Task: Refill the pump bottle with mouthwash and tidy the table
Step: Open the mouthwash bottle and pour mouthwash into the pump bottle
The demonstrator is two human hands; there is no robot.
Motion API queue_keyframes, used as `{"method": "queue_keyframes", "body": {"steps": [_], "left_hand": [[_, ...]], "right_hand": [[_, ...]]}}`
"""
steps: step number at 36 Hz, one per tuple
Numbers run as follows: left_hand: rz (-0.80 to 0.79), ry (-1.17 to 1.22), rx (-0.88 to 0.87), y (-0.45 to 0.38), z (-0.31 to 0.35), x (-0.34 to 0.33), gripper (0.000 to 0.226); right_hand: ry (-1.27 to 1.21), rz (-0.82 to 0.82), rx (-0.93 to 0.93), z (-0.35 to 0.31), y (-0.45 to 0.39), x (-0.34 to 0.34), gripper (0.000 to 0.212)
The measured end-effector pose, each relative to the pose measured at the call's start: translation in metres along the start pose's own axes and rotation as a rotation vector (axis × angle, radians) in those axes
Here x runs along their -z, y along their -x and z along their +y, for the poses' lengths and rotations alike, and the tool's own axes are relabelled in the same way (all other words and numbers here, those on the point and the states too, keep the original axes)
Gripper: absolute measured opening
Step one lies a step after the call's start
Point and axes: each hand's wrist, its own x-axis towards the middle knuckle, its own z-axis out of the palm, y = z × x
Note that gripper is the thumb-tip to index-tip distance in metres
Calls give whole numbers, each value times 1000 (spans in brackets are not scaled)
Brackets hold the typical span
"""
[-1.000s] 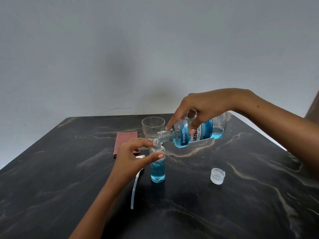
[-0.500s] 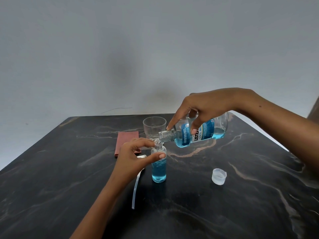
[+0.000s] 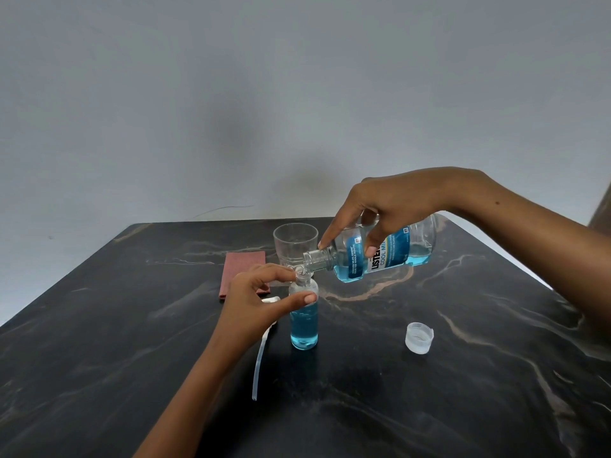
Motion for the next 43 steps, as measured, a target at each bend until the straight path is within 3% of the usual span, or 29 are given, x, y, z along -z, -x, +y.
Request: {"method": "queue_keyframes", "body": {"steps": [10,30,43], "left_hand": [[24,-2,-19,0,-1,0,43],[11,-3,-24,0,0,0,51],[20,-2,-32,1,3,0,46]], "right_hand": [[-20,-3,0,-2,1,1,53],[-14,-7,-9,1,0,0,54],[-240,87,28,18,9,-23,53]]}}
